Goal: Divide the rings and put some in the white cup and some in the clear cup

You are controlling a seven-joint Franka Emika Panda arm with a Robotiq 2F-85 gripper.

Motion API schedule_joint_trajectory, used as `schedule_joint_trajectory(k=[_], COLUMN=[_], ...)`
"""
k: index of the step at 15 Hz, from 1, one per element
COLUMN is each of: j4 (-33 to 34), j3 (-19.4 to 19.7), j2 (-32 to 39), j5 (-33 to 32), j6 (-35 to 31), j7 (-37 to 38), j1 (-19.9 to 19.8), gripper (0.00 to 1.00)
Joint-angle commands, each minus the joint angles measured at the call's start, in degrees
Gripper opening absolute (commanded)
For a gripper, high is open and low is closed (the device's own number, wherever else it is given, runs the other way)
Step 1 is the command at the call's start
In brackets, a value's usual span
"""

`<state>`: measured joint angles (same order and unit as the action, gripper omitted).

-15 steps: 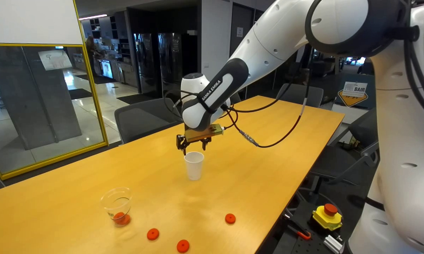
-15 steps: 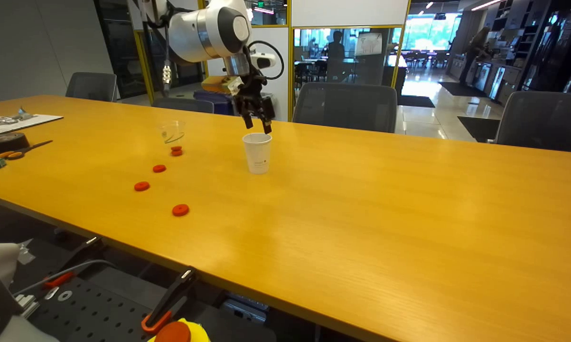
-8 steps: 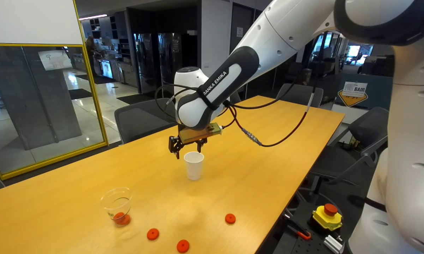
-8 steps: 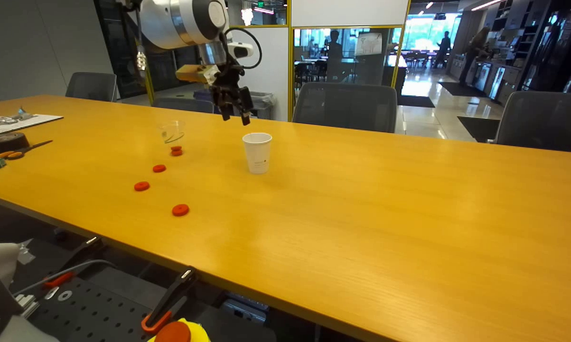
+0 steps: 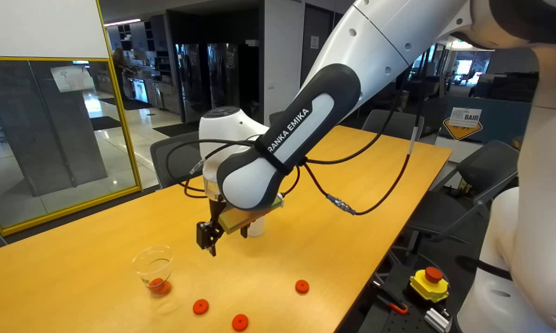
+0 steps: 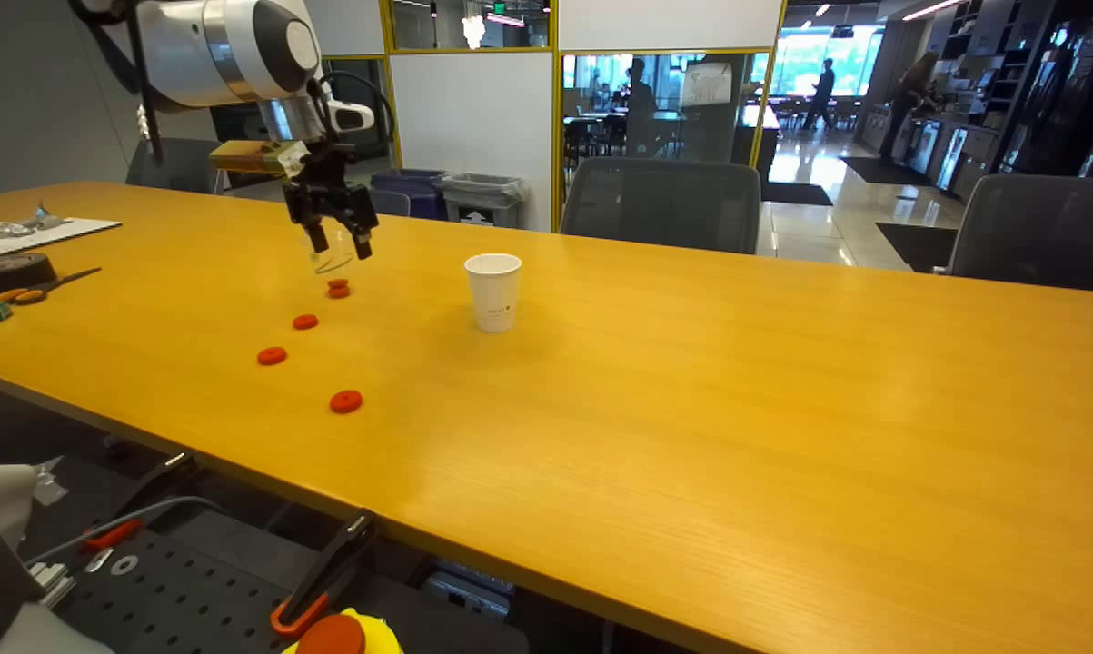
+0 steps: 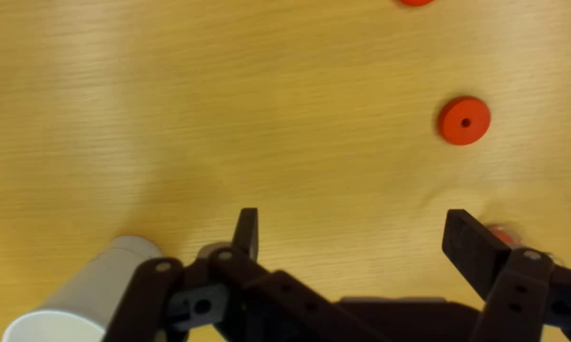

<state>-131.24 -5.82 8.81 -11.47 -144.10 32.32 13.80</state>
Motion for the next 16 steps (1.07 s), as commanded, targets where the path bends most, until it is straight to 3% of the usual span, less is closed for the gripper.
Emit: schedule_joint_trajectory(k=[1,8,16], j4=[0.61,1.01,4.6], j3=[-2.0,-2.75,-1.63], j2=[2.05,6.99,13.17], j5=[0.08,0.37,0.67], j6=[-2.82,-7.27,-6.78], j7=[0.66,0.03,-1.63], j1=[1.9,5.05,6.6], gripper=[1.0,1.0,1.0])
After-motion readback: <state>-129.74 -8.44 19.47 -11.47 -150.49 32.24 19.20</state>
